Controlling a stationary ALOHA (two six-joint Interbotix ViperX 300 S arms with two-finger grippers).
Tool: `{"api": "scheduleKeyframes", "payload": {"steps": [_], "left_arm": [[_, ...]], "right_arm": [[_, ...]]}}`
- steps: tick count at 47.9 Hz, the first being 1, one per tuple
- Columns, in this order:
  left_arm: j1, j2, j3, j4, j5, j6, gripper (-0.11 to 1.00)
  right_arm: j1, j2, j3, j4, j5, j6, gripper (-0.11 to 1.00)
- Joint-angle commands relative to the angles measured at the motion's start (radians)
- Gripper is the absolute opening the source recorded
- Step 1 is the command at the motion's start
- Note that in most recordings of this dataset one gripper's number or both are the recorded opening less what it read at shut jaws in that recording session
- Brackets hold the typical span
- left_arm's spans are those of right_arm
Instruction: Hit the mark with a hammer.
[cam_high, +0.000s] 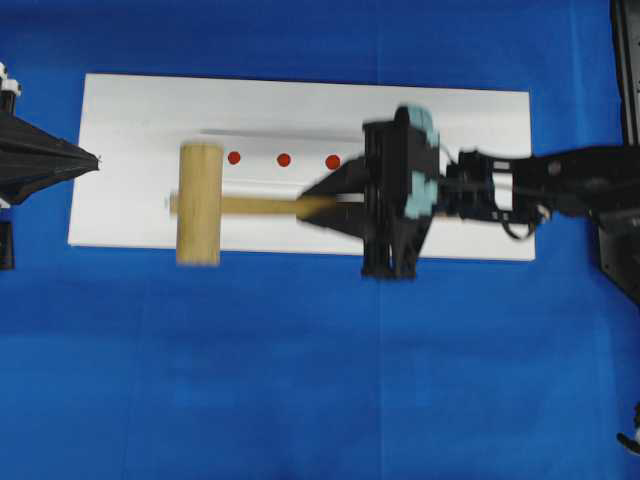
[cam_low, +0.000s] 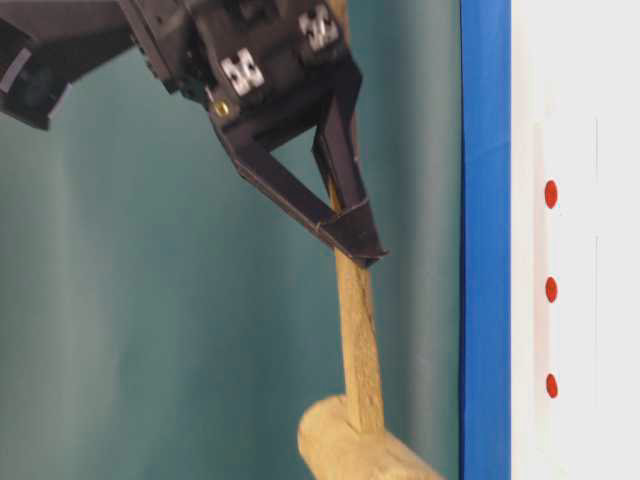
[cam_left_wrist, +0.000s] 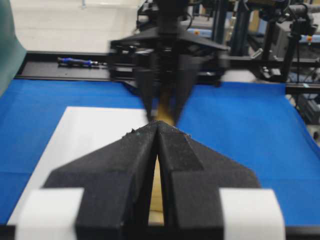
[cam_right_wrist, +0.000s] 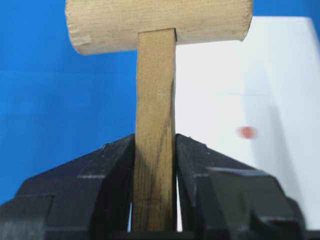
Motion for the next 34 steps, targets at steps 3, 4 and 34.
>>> {"api": "scheduleKeyframes", "payload": {"steps": [3, 4, 34], "left_arm": [[-0.002, 0.002, -0.012, 0.000, -0.005, -0.002, 0.00], [-0.002, 0.002, -0.012, 0.000, -0.005, -0.002, 0.00], [-0.002, -0.017, -0.014, 0.000, 0.002, 0.000, 0.00]], "right_arm": [[-0.031, -0.034, -0.009, -0.002, -0.005, -0.026, 0.09], [-0.032, -0.034, -0.011, -0.002, -0.005, -0.029, 0.09], [-0.057, -0.037, -0.011, -0.018, -0.163, -0.417, 0.09]]}}
